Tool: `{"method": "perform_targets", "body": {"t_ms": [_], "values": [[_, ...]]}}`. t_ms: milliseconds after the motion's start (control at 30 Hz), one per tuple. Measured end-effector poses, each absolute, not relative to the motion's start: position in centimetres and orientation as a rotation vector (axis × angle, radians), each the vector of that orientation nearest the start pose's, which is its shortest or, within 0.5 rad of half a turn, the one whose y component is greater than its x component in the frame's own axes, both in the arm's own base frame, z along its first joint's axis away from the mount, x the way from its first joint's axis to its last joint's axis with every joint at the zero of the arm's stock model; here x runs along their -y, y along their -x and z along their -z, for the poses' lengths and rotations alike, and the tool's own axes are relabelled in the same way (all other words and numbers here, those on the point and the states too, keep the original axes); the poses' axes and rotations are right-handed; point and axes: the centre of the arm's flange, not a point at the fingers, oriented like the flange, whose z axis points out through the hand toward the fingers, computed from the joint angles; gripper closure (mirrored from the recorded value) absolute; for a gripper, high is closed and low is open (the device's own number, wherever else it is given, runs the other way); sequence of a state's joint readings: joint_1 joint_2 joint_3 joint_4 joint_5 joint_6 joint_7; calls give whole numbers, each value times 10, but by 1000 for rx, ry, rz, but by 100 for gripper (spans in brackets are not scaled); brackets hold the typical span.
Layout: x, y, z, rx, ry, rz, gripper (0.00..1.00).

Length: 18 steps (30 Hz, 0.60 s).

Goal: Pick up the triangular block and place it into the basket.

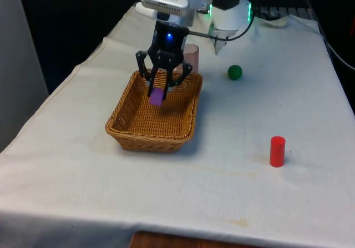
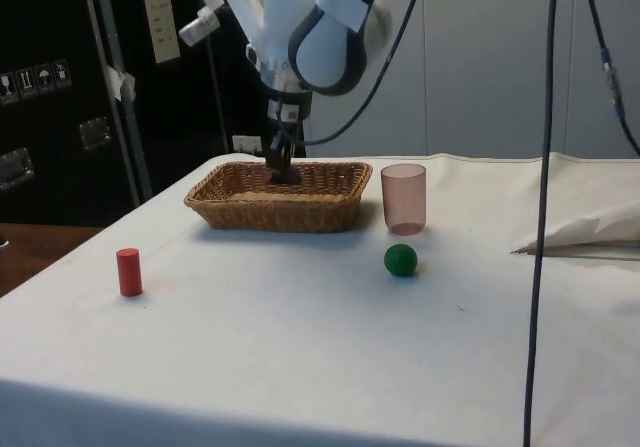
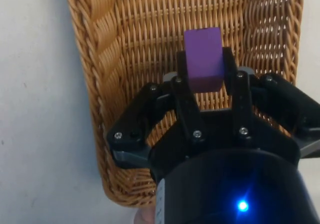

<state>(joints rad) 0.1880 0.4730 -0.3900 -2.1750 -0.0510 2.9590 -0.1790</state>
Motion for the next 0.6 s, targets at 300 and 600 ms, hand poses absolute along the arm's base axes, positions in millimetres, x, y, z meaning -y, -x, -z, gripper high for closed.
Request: {"method": "perform_targets", "body": {"t_ms": [300, 600], "values": [[117, -579, -204, 118, 3340, 479, 67], [119, -581, -189, 97, 3346, 451, 67]]}}
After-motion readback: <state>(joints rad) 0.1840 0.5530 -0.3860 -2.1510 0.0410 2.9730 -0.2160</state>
